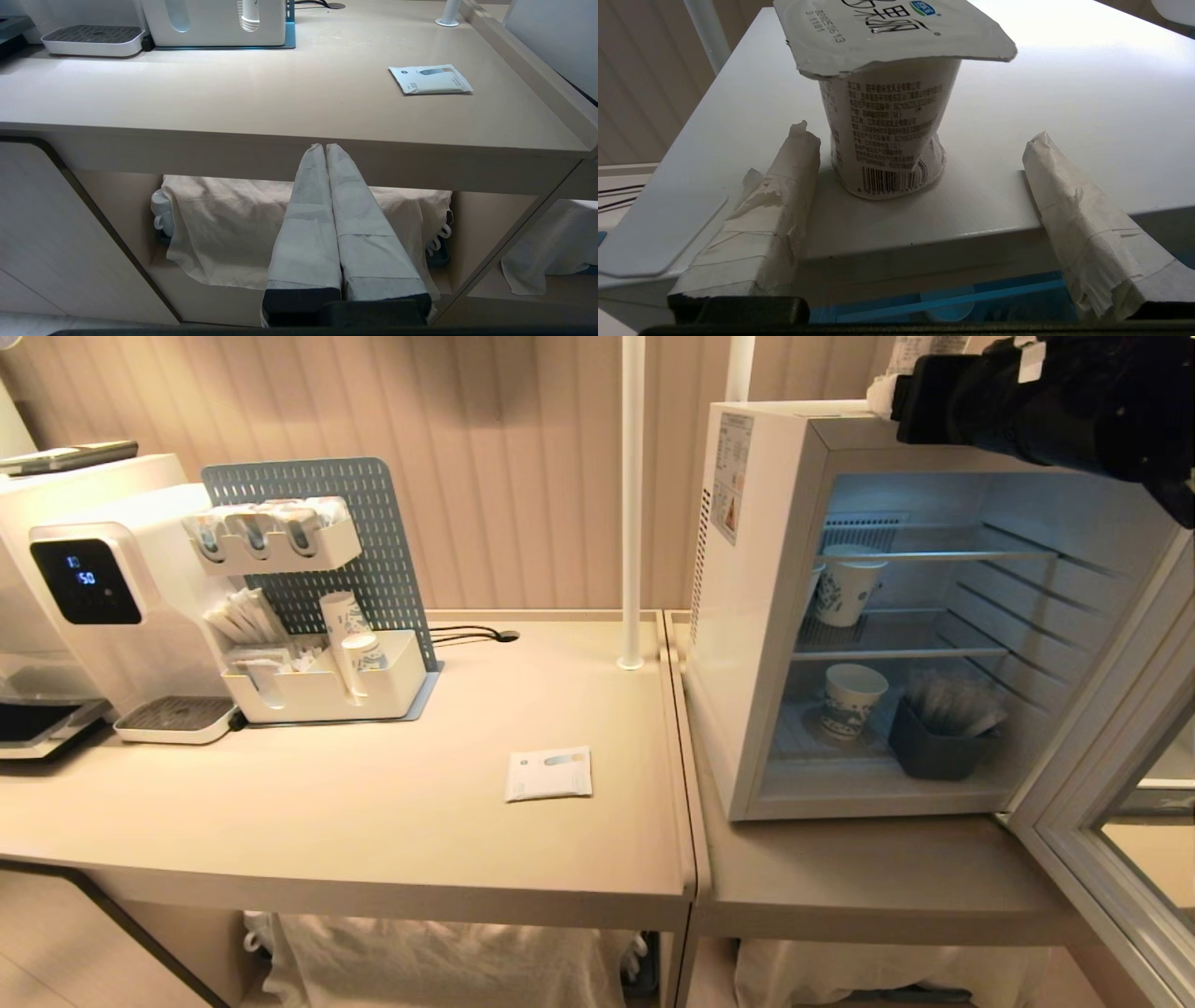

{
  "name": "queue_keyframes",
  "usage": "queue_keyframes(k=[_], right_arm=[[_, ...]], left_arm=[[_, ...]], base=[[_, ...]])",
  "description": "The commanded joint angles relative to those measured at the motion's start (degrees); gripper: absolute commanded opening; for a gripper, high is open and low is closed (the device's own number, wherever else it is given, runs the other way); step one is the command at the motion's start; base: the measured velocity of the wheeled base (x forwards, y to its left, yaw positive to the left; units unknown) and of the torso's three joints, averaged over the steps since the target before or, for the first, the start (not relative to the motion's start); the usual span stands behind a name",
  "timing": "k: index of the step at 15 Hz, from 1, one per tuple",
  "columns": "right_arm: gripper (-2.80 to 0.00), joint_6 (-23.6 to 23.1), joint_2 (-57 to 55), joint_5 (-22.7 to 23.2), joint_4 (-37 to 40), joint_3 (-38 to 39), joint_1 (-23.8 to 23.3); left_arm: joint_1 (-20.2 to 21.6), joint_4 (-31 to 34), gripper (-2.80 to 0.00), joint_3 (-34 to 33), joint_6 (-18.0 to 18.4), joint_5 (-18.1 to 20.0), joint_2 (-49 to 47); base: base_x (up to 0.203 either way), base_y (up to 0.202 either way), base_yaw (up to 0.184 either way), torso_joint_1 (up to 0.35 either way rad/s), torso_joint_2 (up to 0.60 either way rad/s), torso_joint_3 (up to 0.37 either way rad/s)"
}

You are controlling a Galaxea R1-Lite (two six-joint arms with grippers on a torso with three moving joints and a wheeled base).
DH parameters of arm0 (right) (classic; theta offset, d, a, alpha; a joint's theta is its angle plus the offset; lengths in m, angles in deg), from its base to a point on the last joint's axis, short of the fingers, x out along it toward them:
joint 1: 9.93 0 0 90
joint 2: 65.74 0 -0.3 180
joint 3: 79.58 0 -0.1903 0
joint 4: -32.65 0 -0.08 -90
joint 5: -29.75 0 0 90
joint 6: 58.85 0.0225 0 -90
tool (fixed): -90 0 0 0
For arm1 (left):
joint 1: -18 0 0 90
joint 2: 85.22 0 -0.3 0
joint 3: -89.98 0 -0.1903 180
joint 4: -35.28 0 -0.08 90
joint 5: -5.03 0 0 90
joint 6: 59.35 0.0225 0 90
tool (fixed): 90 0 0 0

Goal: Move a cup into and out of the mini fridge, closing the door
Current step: Place the yoghurt on the freezer, then close the freezer door

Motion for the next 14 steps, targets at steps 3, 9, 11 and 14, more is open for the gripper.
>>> queue_keyframes(k=[3, 9, 11, 14], right_arm=[[0.0, -0.1, 5.1, -0.1, -2.2, 6.3, 0.0], [-2.8, 0.0, 15.9, -0.6, -8.5, 21.5, 0.1], [-2.8, 0.5, 19.5, -6.0, -9.0, 25.6, 2.6], [-2.8, -1.2, 22.7, -20.4, -9.0, 29.9, 7.9]], left_arm=[[0.0, 0.0, -2.8, 0.0, 0.0, 0.0, -0.1], [0.0, 0.0, -2.8, 0.0, 0.0, 0.0, -0.1], [0.0, 0.0, -2.8, 0.0, 0.0, 0.0, -0.1], [0.0, 0.0, -2.8, 0.0, 0.0, 0.0, -0.1]], base=[[0.0, 0.0, 0.0, 0.0, 0.0, 0.0], [0.0, 0.0, 0.0, 0.0, 0.0, 0.0], [0.0, 0.0, 0.0, 0.0, 0.0, 0.0], [0.0, 0.0, 0.0, 0.0, 0.0, 0.0]])
